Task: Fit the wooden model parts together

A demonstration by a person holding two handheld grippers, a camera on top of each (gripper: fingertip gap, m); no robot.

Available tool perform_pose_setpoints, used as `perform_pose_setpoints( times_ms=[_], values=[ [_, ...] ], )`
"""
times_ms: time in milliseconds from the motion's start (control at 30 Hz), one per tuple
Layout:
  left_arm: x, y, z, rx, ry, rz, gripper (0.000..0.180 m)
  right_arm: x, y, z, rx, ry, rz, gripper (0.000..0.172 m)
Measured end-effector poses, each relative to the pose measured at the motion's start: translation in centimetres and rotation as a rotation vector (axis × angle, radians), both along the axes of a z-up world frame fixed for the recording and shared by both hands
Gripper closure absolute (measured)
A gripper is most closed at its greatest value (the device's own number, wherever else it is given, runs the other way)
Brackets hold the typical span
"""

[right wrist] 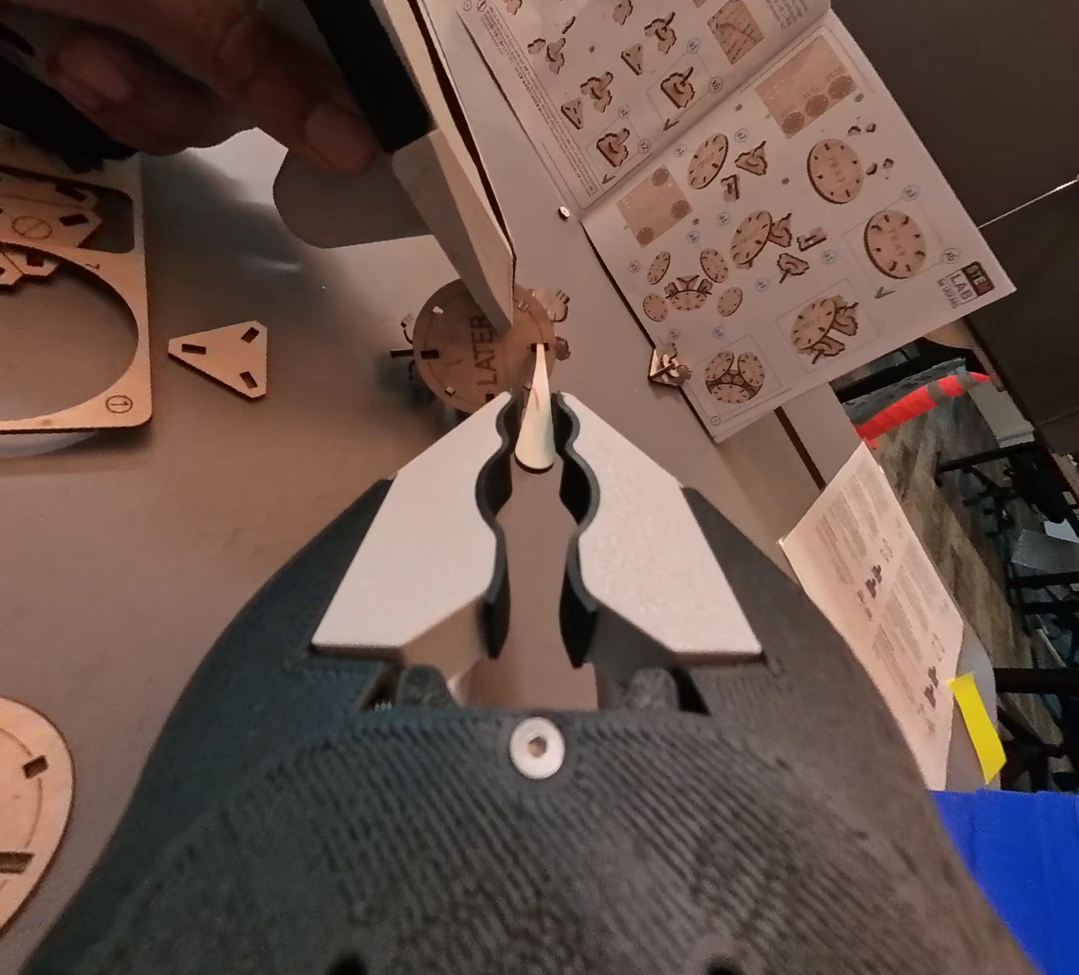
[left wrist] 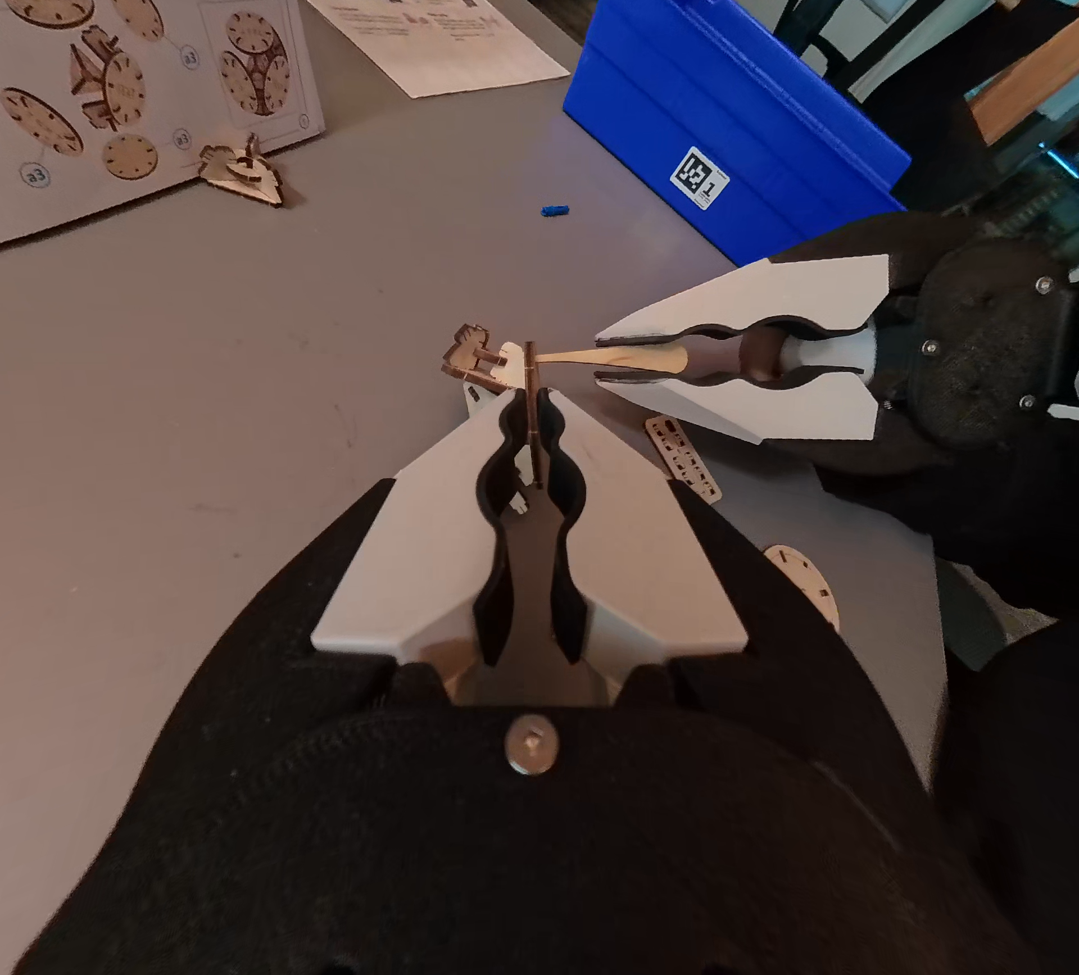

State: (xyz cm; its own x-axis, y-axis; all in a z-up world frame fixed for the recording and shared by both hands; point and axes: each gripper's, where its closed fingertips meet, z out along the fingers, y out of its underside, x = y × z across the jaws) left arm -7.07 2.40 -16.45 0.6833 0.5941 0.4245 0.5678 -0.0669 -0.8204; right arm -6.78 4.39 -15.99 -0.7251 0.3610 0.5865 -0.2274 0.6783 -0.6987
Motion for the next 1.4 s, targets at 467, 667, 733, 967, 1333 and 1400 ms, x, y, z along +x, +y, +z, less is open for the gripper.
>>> perform_pose_setpoints(
  times_ms=[467,667,733,967,1333,1400],
  values=[
    [-0.06,0.16,-0.03,-0.088,0.059,0.03,0.18,0.02,0.01,0.02,0.031,0.035,-0.016,0.163],
    [0.05,0.24,-0.07,-0.101,0.065,0.019,0.18,0.14,-0.04,0.1,0.018,0.037,0.003,0.163],
    [0.1,0.26,-0.07,-0.092,0.058,0.013,0.18,0.25,-0.11,0.15,0.008,0.037,0.021,0.163],
    [0.2,0.33,-0.17,-0.127,0.081,-0.009,0.18,0.31,-0.3,0.46,-0.033,0.029,0.056,0.163],
    [0.27,0.33,-0.24,-0.148,0.117,-0.044,0.179,0.11,-0.18,0.27,-0.032,0.009,0.065,0.163],
    [0.3,0.34,-0.26,-0.166,0.135,-0.055,0.179,0.07,-0.16,0.3,-0.035,-0.001,0.077,0.163]
  ],
)
